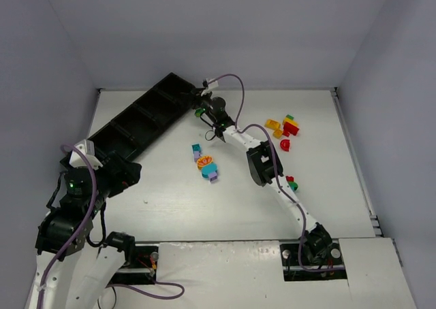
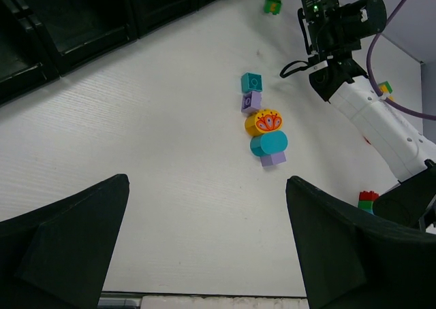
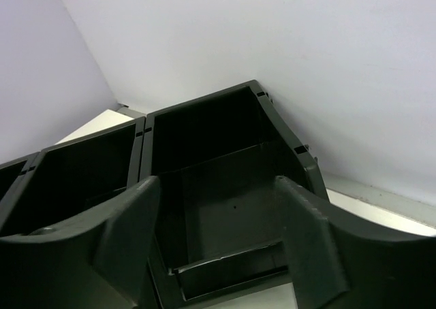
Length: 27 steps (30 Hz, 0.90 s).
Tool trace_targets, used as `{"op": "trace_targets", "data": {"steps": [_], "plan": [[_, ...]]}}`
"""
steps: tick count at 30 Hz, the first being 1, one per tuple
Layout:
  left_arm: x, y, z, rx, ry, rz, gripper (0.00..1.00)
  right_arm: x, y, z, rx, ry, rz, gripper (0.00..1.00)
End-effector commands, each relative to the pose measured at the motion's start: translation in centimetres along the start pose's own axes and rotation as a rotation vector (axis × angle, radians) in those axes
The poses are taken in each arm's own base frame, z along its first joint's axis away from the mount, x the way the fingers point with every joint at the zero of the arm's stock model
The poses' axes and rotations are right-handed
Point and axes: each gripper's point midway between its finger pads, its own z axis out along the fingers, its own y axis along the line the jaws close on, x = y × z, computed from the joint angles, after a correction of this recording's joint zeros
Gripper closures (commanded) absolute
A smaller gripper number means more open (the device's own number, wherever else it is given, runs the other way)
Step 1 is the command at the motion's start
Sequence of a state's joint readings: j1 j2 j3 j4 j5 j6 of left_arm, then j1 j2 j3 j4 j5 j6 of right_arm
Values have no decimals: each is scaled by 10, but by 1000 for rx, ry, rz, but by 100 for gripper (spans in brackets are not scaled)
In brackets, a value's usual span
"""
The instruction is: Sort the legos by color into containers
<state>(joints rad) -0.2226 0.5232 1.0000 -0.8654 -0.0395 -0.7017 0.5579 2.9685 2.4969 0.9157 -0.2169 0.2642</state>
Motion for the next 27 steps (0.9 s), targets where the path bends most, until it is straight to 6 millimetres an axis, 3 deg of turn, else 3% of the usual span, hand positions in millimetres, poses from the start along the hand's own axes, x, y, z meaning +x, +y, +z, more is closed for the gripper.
{"op": "trace_targets", "data": {"steps": [1,5,6,11,13,17,18,19,20,21,23,24,25,27], "plan": [[-5,-9,0,35,-13,-18,8,-97,26,14,-63,-196,-48,34],[-7,-9,-5,41,-26,-18,8,-100,27,12,-63,-190,-45,34],[-7,-9,-6,39,-27,-18,9,-116,31,11,-68,-213,-51,34],[-9,-11,-7,48,-21,11,14,-145,21,-6,-33,-175,-53,35],[-12,-15,-5,56,-10,34,19,-158,13,-24,21,-119,-57,32],[-17,-20,11,26,39,86,20,-177,-10,-67,103,-30,-109,30],[-18,-22,15,21,46,93,20,-199,-7,-78,113,-15,-113,29],[-21,-27,22,16,65,100,20,-189,-12,-91,128,40,-106,28],[-20,-32,26,39,86,117,20,-200,-17,-104,153,87,-99,27],[-23,-42,31,74,96,127,20,-191,-24,-116,177,141,-90,27],[-20,-49,51,84,134,142,20,-202,-31,-140,231,192,-47,32],[-24,-61,59,124,128,152,20,-186,-37,-158,258,242,-11,34],[-21,-65,75,121,153,174,20,-203,-33,-173,287,236,38,35],[-28,-81,94,157,136,205,20,-208,-45,-198,340,250,72,36]]}}
